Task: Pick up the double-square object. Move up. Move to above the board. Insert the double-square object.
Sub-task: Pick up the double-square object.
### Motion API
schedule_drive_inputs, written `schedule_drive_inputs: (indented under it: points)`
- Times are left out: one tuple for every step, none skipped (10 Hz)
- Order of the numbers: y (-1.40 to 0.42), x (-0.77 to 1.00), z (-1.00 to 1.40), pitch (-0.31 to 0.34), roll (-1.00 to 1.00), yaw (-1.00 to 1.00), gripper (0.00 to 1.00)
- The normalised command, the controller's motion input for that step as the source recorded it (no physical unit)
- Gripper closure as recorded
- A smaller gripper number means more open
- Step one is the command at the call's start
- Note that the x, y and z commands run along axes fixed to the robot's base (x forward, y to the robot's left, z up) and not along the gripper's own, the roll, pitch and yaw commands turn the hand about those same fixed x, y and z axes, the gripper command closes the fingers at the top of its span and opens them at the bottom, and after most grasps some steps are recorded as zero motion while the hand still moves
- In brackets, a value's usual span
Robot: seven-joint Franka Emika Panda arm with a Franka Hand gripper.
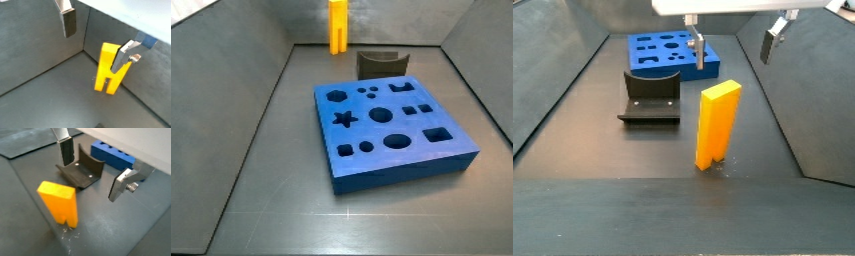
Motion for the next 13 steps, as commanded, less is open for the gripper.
schedule_drive_inputs:
  points:
    - [0.34,0.29,-0.03,0.046,-0.08,0.39,0.0]
    - [0.32,0.19,-0.09,0.0,-0.09,0.5,0.0]
    - [0.28,0.11,-0.13,0.0,-0.08,0.59,0.0]
    - [0.21,0.02,-0.19,-0.016,-0.07,0.72,0.0]
    - [0.11,0.0,-0.3,-0.061,-0.07,0.83,0.0]
    - [0.07,0.0,-0.36,-0.09,-0.07,0.88,0.0]
    - [0.09,0.03,-0.33,-0.083,-0.06,0.85,0.0]
    - [0.13,0.1,-0.3,-0.073,-0.06,0.78,0.0]
    - [0.24,0.27,-0.15,-0.006,-0.01,0.59,0.0]
    - [0.3,0.27,-0.05,0.011,-0.02,0.36,0.0]
    - [0.16,0.1,-0.04,0.016,0.0,0.09,0.0]
    - [0.0,0.0,-0.22,-0.01,0.09,0.0,0.0]
    - [0.09,-0.07,-0.55,-0.083,0.0,0.0,0.0]
